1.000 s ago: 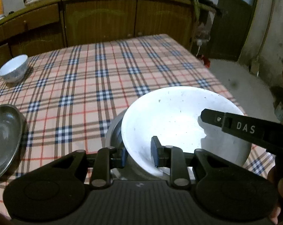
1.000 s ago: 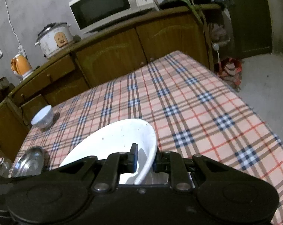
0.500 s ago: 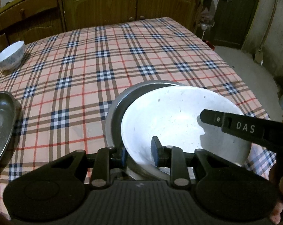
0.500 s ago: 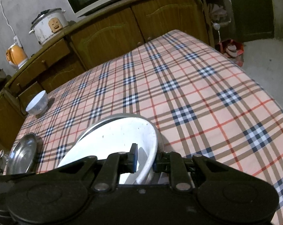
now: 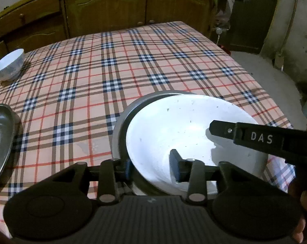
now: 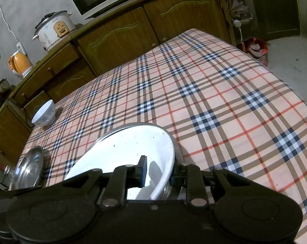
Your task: Organize plates and bowls
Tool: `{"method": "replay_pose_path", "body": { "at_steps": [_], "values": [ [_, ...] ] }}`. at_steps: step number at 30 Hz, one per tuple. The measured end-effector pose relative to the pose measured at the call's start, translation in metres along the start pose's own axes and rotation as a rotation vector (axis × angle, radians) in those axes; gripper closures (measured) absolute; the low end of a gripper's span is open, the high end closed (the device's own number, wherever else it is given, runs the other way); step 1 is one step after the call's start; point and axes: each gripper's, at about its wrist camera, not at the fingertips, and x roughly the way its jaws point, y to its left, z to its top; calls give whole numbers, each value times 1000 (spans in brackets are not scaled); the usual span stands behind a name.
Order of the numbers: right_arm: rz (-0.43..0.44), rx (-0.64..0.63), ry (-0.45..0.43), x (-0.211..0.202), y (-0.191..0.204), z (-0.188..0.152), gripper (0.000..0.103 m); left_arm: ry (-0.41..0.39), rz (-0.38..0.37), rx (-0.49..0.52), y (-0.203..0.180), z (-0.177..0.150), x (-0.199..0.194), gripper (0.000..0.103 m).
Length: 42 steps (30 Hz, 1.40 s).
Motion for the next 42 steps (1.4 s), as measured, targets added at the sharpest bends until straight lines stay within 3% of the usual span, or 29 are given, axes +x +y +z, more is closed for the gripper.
{"method": "replay_pose_path", "body": {
  "at_steps": [20,26,32,34,35,36,37,42],
  "values": [
    [5,-50,30,5,6,-4,75,-2,-53,-41,11,-2,-11,58],
    [28,-74,68,3,11,-2,55,-5,-47,-30,8,-3,-12,53],
    [21,-87,104,1,14,1,51,-16,-35,-11,7,-2,-16,52],
    [14,-99,110,-1,15,2,50,-29,-9,0,6,-2,-18,42],
    [-1,-113,97,-4,17,4,43,-46,30,8,5,-2,-20,32],
    [5,-121,87,-6,17,5,35,-61,64,13,6,-2,-22,31],
    [10,-117,85,-7,18,7,33,-61,69,8,7,-1,-22,31],
    [-5,-117,87,-8,19,8,33,-54,55,-17,12,-1,-23,32]
  ]
}}
